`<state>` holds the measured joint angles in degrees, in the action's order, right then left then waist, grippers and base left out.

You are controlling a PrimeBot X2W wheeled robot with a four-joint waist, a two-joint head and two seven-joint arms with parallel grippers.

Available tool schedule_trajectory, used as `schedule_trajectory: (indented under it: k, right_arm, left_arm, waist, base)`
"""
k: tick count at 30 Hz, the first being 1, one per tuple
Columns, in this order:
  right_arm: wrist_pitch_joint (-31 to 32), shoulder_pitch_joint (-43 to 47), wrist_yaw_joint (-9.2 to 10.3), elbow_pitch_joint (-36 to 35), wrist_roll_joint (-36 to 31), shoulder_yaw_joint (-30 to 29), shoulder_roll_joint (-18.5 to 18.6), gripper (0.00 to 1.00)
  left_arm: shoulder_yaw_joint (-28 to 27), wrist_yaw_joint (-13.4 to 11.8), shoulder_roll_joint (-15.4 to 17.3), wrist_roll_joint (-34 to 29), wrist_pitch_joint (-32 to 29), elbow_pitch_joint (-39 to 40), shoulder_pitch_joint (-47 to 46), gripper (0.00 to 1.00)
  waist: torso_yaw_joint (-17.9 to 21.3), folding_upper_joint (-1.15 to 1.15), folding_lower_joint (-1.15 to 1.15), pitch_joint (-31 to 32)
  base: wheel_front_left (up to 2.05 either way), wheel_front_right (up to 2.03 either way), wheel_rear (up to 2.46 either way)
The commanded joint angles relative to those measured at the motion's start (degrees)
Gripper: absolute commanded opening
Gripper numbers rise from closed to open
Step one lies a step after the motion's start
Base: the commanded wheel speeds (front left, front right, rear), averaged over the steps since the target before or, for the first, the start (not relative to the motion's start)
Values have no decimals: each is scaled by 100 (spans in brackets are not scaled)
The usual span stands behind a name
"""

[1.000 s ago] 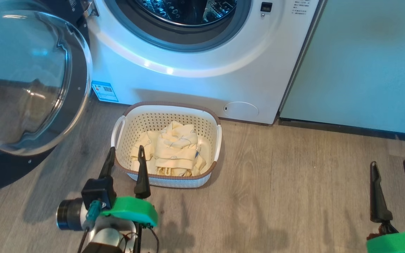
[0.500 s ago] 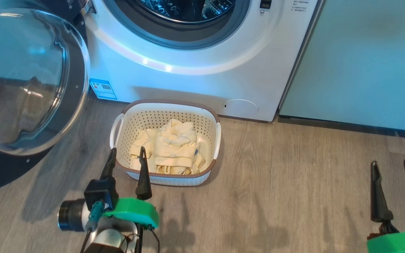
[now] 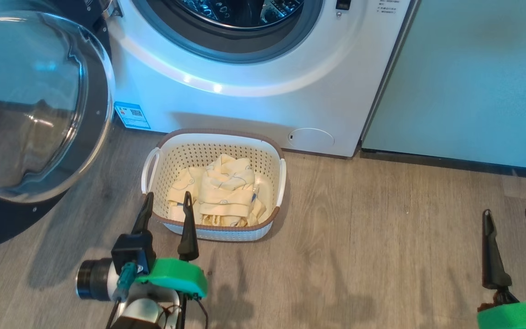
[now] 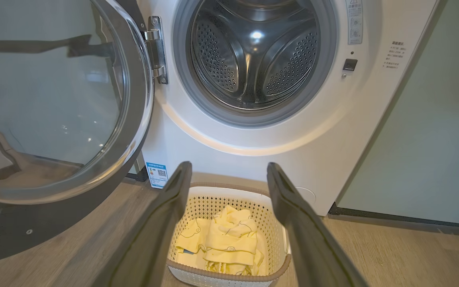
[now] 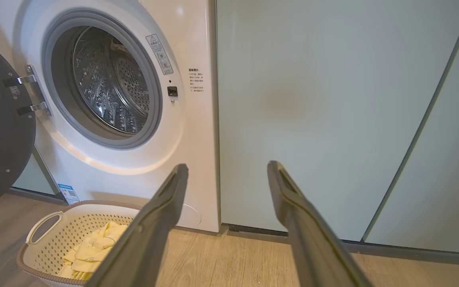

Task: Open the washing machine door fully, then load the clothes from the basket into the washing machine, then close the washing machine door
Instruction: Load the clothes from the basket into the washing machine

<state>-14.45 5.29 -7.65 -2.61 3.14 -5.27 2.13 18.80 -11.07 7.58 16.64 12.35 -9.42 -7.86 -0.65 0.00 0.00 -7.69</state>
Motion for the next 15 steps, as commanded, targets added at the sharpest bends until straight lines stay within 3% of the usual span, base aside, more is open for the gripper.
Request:
schedule_trajectory:
  k: [1,8,15]
  right_arm:
    - [-55,-195,16,-170,56,105,75,100]
    - [-55,-188,16,-168,67,113,75,100]
    - [-55,-180,16,-156,67,112,75,100]
  left_arm:
    - [-169,2,125,-52,51,180,-225,100]
    - [-109,13,172,-71,56,201,-229,100]
    - [-95,-32,171,-58,50,204,-229,100]
  waist:
    - [-1,0,0,5]
    - [5,0,0,8]
    - [1,0,0,11]
  base:
    - [65,-65,0]
    - [120,-120,0]
    - [202,-202,0]
